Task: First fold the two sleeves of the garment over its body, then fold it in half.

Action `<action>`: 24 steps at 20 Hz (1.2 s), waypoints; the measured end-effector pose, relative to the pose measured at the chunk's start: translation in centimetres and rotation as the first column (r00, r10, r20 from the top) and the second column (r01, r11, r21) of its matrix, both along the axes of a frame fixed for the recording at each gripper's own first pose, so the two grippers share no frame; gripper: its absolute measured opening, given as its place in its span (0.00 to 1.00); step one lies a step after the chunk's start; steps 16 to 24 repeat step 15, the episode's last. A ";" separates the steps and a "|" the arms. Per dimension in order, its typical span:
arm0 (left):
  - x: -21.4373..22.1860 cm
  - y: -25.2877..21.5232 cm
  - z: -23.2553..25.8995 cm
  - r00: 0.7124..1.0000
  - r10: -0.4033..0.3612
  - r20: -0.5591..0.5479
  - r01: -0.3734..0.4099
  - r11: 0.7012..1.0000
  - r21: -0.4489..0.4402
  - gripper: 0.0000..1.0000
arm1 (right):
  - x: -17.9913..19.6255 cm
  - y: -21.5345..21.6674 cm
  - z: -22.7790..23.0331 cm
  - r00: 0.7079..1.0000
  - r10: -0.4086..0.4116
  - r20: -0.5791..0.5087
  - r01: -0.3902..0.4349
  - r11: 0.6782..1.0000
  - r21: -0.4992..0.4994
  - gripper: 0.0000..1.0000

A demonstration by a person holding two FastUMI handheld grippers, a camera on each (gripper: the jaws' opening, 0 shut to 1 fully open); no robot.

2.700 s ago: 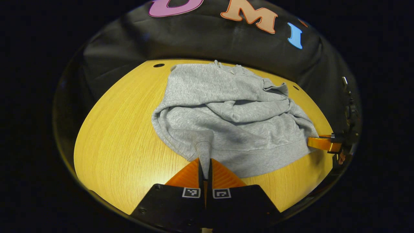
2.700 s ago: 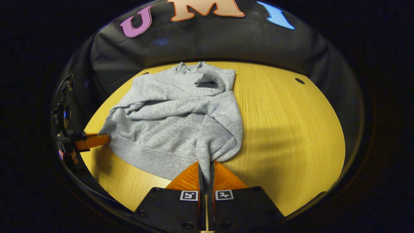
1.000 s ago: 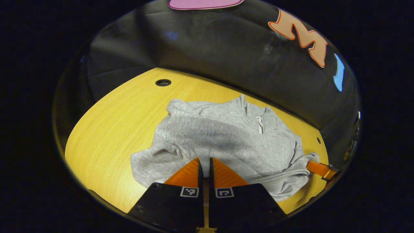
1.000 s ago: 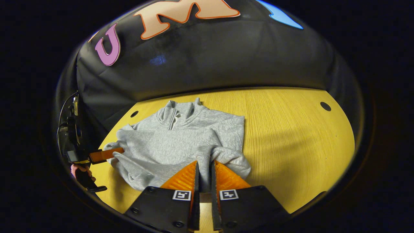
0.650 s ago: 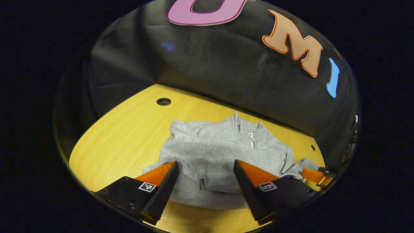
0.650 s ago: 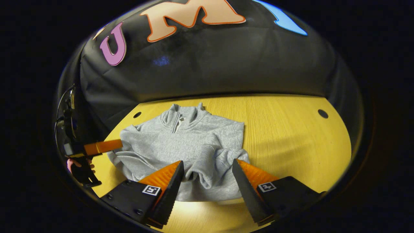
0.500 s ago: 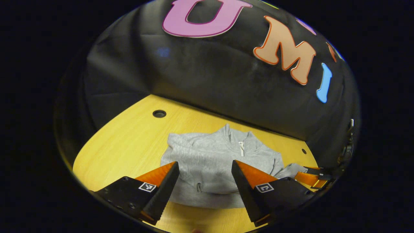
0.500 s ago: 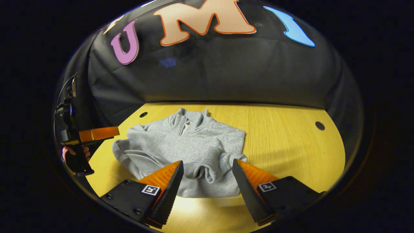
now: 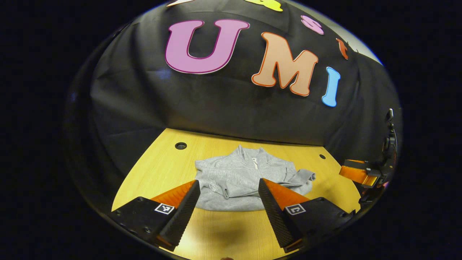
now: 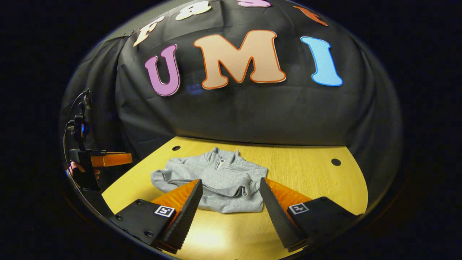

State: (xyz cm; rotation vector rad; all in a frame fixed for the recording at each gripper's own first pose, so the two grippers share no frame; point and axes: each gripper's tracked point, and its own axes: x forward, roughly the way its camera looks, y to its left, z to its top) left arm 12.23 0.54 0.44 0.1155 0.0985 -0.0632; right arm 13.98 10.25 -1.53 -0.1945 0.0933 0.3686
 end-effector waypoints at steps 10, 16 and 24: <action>-8.5 -6.1 -4.8 0.997 -0.050 -0.054 0.050 0.999 0.002 0.95 | -9.1 -3.5 -1.6 0.996 -0.080 0.025 0.077 0.990 0.116 0.98; -8.7 -9.3 -6.1 0.995 -0.062 -0.075 0.062 0.998 -0.010 0.95 | -10.3 -5.5 -1.8 0.994 -0.101 0.042 0.095 0.988 0.121 0.98; -8.7 -9.3 -6.1 0.995 -0.062 -0.075 0.062 0.998 -0.010 0.95 | -10.3 -5.5 -1.8 0.994 -0.101 0.042 0.095 0.988 0.121 0.98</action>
